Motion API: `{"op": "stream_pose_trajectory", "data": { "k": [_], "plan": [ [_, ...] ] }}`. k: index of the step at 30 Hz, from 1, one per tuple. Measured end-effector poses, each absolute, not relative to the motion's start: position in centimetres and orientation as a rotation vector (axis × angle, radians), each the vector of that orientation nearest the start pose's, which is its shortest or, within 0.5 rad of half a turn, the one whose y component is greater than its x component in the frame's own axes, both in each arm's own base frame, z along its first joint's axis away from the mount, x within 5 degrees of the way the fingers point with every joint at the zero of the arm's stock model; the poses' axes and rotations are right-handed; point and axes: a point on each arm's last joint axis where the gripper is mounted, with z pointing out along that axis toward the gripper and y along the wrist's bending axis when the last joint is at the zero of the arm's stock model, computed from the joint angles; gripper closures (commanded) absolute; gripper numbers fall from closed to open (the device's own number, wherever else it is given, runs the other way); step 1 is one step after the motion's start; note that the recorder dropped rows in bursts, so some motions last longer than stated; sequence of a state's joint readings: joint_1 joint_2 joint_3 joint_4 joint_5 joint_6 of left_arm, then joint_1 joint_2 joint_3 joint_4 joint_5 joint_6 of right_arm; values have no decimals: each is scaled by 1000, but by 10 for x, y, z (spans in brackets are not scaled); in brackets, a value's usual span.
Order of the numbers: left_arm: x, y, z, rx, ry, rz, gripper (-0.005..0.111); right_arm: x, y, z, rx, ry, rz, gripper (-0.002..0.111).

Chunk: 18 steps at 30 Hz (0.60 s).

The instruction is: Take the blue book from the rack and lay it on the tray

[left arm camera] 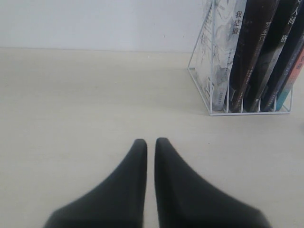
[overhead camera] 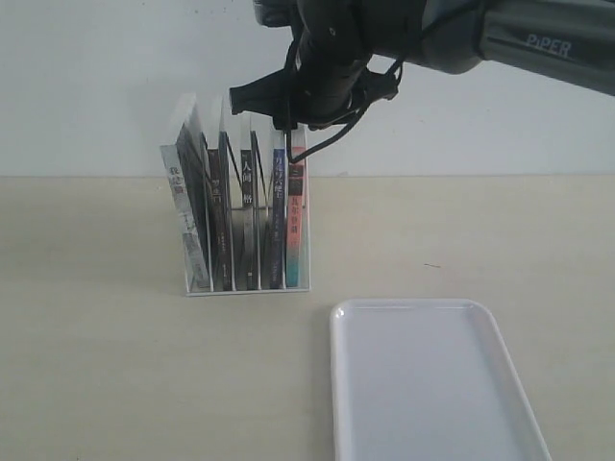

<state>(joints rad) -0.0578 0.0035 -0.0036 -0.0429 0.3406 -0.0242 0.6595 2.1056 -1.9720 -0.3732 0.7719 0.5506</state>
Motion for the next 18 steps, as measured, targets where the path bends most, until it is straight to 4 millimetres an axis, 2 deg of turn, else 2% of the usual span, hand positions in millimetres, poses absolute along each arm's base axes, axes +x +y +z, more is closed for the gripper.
{"op": "stream_pose_trajectory", "data": {
  "k": [6,12,18],
  "plan": [
    [54,-4,183,4,1825,-100,101,402,282,294,-323,2310,162,67],
    [54,-4,183,4,1825,-100,101,401,283,294,-328,2316,175,87],
    [54,-4,183,4,1825,-100,101,401,283,294,-329,2318,178,88]
  ]
}}
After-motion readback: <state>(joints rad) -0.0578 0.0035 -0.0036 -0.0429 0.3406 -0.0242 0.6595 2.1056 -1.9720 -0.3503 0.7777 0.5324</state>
